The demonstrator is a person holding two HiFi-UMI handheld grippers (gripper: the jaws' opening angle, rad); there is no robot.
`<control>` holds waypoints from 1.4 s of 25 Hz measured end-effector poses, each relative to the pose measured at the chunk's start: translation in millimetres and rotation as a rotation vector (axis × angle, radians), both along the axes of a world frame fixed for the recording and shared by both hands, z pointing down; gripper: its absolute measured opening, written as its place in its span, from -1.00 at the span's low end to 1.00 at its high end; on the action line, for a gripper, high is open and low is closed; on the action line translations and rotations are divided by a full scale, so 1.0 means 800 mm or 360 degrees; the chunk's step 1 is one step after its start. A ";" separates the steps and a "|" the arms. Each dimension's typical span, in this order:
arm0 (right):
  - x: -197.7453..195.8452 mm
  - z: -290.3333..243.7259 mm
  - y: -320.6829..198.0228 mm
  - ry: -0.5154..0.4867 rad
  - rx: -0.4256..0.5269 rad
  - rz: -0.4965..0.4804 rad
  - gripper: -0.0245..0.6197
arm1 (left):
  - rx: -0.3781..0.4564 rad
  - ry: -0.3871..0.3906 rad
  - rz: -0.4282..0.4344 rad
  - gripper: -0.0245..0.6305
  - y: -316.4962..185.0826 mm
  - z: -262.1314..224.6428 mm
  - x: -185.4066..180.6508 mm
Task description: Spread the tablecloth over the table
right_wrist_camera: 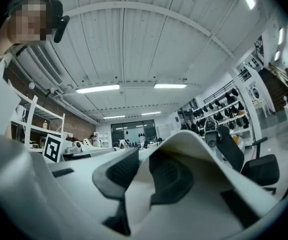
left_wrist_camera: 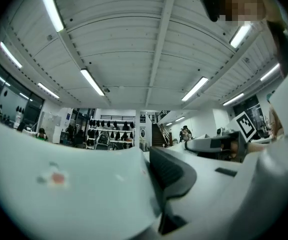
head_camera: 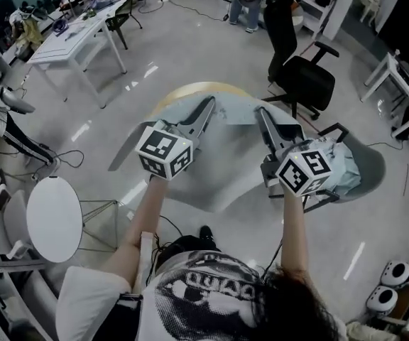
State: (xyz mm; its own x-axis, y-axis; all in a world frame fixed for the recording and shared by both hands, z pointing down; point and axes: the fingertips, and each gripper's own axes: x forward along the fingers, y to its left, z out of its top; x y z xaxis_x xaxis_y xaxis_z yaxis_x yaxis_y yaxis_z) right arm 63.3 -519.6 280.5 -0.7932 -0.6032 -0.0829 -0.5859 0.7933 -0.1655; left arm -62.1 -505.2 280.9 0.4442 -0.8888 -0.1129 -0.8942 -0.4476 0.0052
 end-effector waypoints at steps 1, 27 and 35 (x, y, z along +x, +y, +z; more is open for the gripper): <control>-0.007 -0.005 -0.016 0.0016 0.0014 -0.0008 -0.71 | 0.0006 -0.0015 -0.0003 -0.73 -0.016 -0.006 -0.007; -0.217 -0.156 -0.378 0.0048 0.0219 -0.0584 -0.69 | 0.0029 -0.0227 -0.0540 -0.73 -0.333 -0.167 -0.198; -0.316 -0.242 -0.448 0.0100 0.0551 -0.0728 -0.68 | 0.0091 -0.0257 -0.0722 -0.72 -0.399 -0.243 -0.293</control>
State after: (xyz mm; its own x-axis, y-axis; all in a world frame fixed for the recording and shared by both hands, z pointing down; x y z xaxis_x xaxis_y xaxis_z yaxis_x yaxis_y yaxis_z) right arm -189.8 -878.0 86.9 -0.9768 -0.1438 -0.1589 -0.1709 0.9700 0.1728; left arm -296.6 -824.3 86.3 0.0293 -0.9913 -0.1286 -0.9866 -0.0080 -0.1630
